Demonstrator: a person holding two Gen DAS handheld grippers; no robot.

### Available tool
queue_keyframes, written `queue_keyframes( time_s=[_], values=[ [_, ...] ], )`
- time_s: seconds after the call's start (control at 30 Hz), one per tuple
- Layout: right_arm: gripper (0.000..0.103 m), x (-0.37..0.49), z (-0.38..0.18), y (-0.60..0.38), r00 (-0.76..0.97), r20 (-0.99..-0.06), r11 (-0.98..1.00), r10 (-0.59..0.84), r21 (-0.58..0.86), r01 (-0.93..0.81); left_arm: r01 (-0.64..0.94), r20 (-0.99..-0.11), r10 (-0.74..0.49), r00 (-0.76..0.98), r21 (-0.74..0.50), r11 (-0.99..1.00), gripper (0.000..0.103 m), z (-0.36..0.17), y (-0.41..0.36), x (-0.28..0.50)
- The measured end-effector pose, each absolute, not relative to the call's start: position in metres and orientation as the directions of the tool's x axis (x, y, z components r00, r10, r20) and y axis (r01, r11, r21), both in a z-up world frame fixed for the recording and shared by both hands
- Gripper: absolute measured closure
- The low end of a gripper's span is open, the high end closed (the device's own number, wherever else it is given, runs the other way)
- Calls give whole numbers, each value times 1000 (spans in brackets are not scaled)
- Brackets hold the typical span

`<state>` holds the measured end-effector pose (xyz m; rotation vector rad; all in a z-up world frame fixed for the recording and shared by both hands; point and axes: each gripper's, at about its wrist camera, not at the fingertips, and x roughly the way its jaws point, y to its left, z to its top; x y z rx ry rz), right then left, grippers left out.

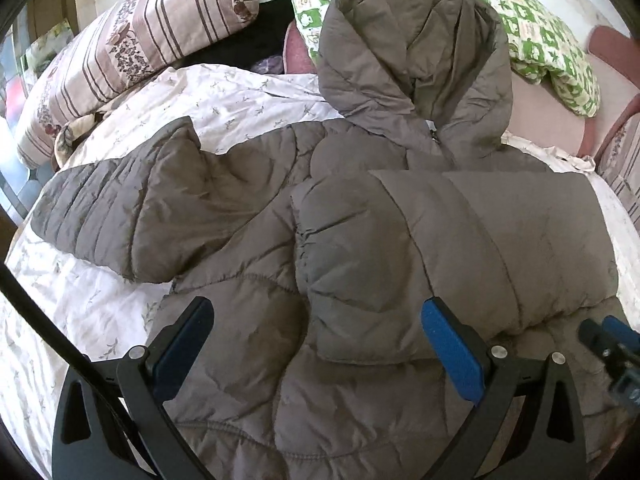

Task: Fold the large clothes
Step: 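Lay the sleeve on the jacket chest and open the right gripper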

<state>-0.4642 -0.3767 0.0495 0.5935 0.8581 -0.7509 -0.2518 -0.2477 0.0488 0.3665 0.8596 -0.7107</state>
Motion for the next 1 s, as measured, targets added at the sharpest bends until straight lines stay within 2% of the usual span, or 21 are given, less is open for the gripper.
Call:
queue_keyframes(
  time_s=[0.1,0.27,0.33,0.47,0.57,0.67,1.0],
  values=[
    [27,-454,35,-380,388,-870,602,-305,139,786,692,-804,-394,445,29,721,0,43,-246,-247],
    [27,-458,47,-372,433,-839,606,-329,165,778,682,-787,-434,438,-24,731,0,50,-233,-238],
    [24,-455,51,-364,442,-830,627,-340,150,764,668,-762,-458,457,-46,743,0,60,-226,-233],
    [19,-443,28,-359,388,-882,657,-265,129,743,637,-744,-473,472,-83,766,0,69,-213,-219],
    [11,-435,12,-353,339,-901,680,-271,70,730,601,-735,-457,501,-84,795,0,73,-199,-204],
    [10,-431,13,-347,312,-900,693,-303,16,721,560,-732,-439,521,-95,823,0,76,-183,-186],
    [7,-432,11,-352,324,-902,688,-284,43,724,420,-724,-343,599,-80,904,0,75,-113,-116]
  ],
)
